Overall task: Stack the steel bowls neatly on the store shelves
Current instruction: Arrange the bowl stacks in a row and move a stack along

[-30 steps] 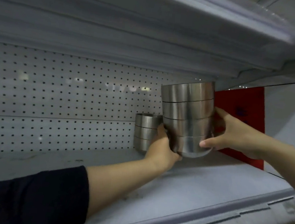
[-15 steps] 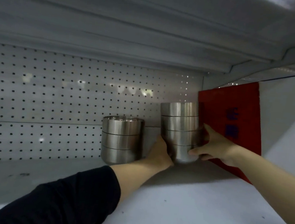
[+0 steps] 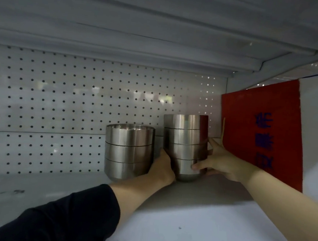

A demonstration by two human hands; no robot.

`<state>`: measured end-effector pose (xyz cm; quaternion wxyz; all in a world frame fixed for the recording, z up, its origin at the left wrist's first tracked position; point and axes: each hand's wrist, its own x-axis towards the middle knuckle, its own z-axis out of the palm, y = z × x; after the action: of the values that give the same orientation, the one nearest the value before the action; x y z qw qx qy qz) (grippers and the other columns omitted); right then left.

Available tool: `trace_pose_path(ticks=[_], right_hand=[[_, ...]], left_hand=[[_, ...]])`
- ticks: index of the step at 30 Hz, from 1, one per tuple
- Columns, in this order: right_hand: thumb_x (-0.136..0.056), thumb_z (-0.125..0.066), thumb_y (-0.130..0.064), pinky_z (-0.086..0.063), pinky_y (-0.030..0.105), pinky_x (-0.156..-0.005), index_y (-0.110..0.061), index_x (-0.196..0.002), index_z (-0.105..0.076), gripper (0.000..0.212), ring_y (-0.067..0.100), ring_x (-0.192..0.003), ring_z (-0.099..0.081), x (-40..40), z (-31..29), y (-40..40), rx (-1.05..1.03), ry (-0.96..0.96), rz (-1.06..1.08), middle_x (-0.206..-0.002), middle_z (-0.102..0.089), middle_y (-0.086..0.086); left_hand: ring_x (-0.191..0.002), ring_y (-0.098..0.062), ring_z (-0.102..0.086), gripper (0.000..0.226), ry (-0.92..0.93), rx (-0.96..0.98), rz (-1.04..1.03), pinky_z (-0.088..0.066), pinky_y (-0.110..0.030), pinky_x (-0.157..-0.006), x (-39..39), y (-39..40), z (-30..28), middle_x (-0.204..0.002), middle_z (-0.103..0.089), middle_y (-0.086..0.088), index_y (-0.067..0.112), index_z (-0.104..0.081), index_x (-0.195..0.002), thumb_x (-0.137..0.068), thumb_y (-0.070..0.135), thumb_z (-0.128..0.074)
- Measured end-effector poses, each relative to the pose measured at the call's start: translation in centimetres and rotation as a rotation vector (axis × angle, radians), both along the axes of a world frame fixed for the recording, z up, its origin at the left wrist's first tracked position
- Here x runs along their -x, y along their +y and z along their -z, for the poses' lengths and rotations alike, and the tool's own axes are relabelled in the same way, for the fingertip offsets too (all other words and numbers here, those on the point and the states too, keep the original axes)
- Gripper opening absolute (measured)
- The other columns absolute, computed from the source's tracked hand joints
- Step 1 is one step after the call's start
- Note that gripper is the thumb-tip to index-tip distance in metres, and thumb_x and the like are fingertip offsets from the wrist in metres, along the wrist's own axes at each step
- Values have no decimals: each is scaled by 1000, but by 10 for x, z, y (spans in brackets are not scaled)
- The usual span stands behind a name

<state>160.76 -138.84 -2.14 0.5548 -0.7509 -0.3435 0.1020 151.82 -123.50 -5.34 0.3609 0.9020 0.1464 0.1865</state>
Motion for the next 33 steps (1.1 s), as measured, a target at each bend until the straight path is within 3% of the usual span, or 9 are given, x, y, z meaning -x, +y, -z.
trace_pose_path(ticks=[3,8,11,13,16,22,27,33], right_hand=[[-58,-83,6,-55,22,-61,-38,-127,-37,95,11,-97,-61,2,4,5,-18,-15,-24,-107,-61,-5],[-60,-83,4,-55,25,-63,-39,-130,-34,96,9,-99,-57,9,2,17,5,-36,-52,-111,-55,-8],[-61,-81,8,-52,20,-61,-35,-138,-30,102,13,-100,-57,6,-1,17,14,-38,-57,-116,-56,-3],[-61,-80,10,-53,25,-67,-32,-141,-27,105,16,-100,-57,2,0,14,8,-13,-40,-112,-58,-2],[-59,-81,8,-54,31,-72,-31,-143,-25,108,22,-106,-56,-3,3,10,9,9,-4,-124,-55,4],[-56,-82,10,-56,31,-62,-31,-138,-30,105,20,-95,-64,-10,9,7,-44,47,0,-104,-63,2],[-55,-82,11,-55,29,-56,-32,-137,-33,105,21,-96,-64,-13,10,9,-54,43,-14,-109,-63,5],[-57,-82,10,-53,23,-59,-35,-137,-30,105,16,-94,-64,-11,12,12,-45,19,-36,-102,-64,0]], left_hand=[[-136,-28,-35,96,24,-35,-42,-33,-34,-113,5,4,1,-149,-33,-15,8,8,-149,-83,-1,-61],[-136,-28,-34,96,52,-63,-102,-32,-33,-113,12,11,-1,-149,-31,-17,3,15,-146,-86,3,-59],[-133,-28,-38,91,36,-24,-108,-34,-33,-111,9,6,0,-146,-35,-17,5,8,-147,-85,2,-59],[-131,-28,-40,85,26,-18,-114,-36,-33,-110,6,2,0,-143,-38,-17,5,3,-147,-86,1,-56],[-127,-27,-44,79,7,-23,-99,-39,-32,-106,4,-1,-1,-138,-43,-16,7,-6,-146,-85,-1,-55],[-133,-29,-38,90,31,-60,-85,-35,-37,-111,2,-4,-1,-145,-35,-18,9,9,-149,-86,0,-54],[-134,-29,-37,94,28,-63,-91,-34,-37,-112,5,-3,0,-148,-32,-18,9,15,-148,-85,-1,-54],[-133,-28,-39,92,13,-63,-108,-36,-32,-110,10,3,2,-146,-35,-16,10,11,-149,-86,2,-55]])
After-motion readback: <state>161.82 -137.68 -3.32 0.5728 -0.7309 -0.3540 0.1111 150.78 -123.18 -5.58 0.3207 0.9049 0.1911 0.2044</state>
